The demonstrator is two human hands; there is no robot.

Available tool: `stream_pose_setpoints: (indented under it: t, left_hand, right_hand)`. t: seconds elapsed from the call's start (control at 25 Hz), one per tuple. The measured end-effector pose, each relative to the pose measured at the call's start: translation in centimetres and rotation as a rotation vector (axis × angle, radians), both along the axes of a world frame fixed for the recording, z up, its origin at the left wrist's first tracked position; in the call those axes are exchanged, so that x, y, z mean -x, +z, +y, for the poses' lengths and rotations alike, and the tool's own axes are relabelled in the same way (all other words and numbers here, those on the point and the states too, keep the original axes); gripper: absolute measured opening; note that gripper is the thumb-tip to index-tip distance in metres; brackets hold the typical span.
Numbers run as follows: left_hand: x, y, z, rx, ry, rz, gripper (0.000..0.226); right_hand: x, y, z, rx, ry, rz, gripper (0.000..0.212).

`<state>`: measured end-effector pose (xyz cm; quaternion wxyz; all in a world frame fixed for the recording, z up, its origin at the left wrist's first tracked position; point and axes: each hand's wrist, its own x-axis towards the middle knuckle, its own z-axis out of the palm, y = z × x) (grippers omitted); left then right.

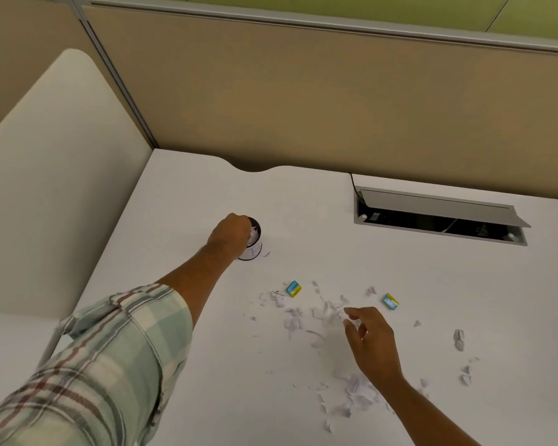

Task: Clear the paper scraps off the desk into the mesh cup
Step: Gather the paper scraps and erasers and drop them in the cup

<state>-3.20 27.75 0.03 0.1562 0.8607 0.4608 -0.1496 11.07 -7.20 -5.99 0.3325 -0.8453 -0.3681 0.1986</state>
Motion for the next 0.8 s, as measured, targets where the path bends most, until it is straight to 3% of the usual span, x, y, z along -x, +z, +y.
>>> stream_pose_setpoints:
  t: [0.16,0.28,0.4,0.56,0.72,0.8]
  left_hand:
    - [-0.9,0.5,-0.6,0.008,-0.075,0.149,0.031]
    - [-0.6,1.0,-2.0,-0.153,-0.088,0.075,0.020]
    - [0.0,0.4,-4.4,-0.343,-0.237,-0.091,0.018]
    - [0.3,-1.8,-9.5,-0.118,-0.038,-0.437,0.019]
    - [0.4,-4.5,-12.9,0.171,0.140,-0.119,0.070]
    - [0.2,-5.2,-14.0,0.254,0.276,-0.067,0.086]
  right_hand:
    - [-1.3,-0.1,-2.7,0.043,-0.050,-0.039,0.017]
    - [-2.8,0.2,-4.3,0.056,-0.130,-0.052,0.017]
    - [-4.8,0.4,-5.7,0.093,-0.252,-0.032,0.018]
    - [-7.0,0.0,-7.1,0.224,-0.307,0.016,0.032]
    - [-9.6,0.0,-6.6,0.330,-0.310,0.098,0.055]
    - [-10.8,-0.1,-5.5,0.409,-0.271,0.148,0.068]
